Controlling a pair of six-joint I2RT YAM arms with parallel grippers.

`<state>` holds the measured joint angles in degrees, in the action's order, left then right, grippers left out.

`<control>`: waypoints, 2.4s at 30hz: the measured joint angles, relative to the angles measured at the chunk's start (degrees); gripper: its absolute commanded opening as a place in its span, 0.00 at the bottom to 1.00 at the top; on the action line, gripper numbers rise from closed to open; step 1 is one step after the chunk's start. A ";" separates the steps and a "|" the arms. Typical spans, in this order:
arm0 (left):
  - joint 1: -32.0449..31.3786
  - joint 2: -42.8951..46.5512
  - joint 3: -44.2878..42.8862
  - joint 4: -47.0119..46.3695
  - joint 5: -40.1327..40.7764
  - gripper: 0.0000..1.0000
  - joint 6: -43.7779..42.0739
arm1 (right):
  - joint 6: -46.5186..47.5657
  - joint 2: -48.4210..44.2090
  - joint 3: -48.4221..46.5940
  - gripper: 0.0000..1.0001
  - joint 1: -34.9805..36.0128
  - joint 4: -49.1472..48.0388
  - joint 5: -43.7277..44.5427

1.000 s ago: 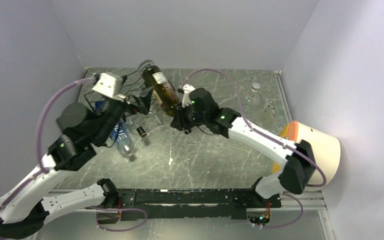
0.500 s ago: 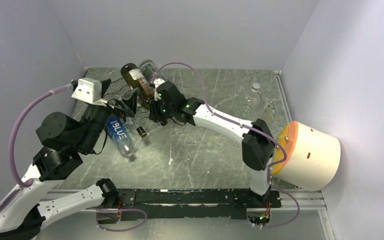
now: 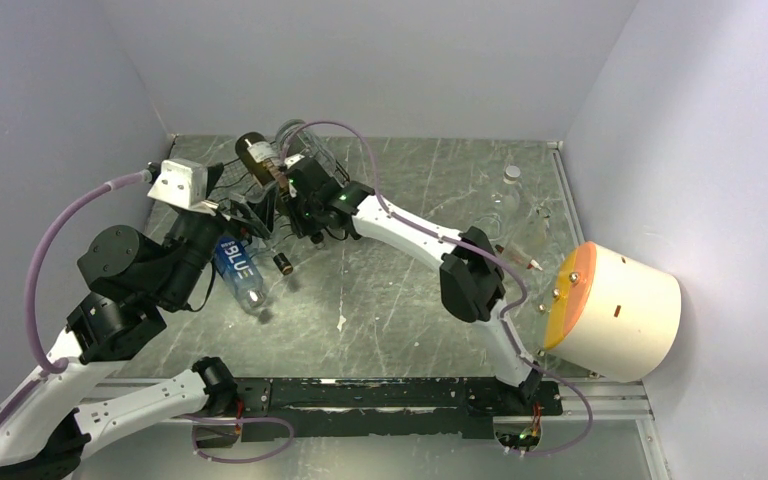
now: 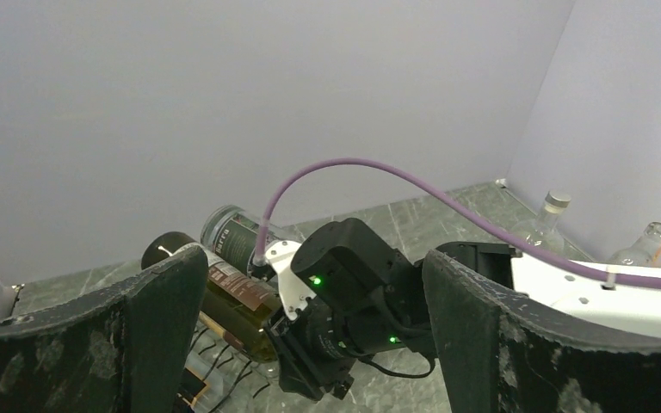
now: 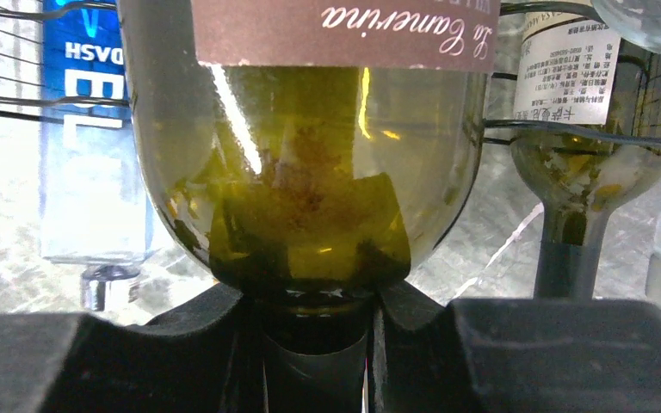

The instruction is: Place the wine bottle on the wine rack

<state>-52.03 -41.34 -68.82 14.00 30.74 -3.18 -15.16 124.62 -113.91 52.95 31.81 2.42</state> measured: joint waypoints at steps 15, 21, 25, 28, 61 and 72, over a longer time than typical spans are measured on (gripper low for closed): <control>0.00 -0.90 0.00 1.75 -0.79 0.98 1.03 | 1.64 6.10 -7.67 0.23 -1.22 8.96 0.68; 0.00 -0.83 0.00 2.03 -1.40 0.98 1.14 | 1.75 7.04 -8.44 0.40 -1.73 9.90 0.57; 0.00 -0.79 0.00 2.08 -1.44 0.98 1.31 | 1.88 7.80 -10.10 0.48 -1.99 9.66 0.59; 0.00 -0.76 0.00 2.10 -1.46 0.98 1.42 | 2.08 7.80 -11.50 0.52 -2.23 7.89 0.59; 0.00 0.26 3.34 1.55 -1.92 0.98 1.90 | -1.53 -40.79 35.76 0.66 -5.53 -11.89 15.89; 0.00 0.15 12.26 -0.02 -3.52 0.98 6.60 | -2.38 -58.03 39.32 0.76 -18.43 -1.57 32.61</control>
<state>-52.03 -41.19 -56.55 13.98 27.22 3.42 -17.54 66.59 -74.59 34.52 30.24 35.03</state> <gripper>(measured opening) 0.982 0.722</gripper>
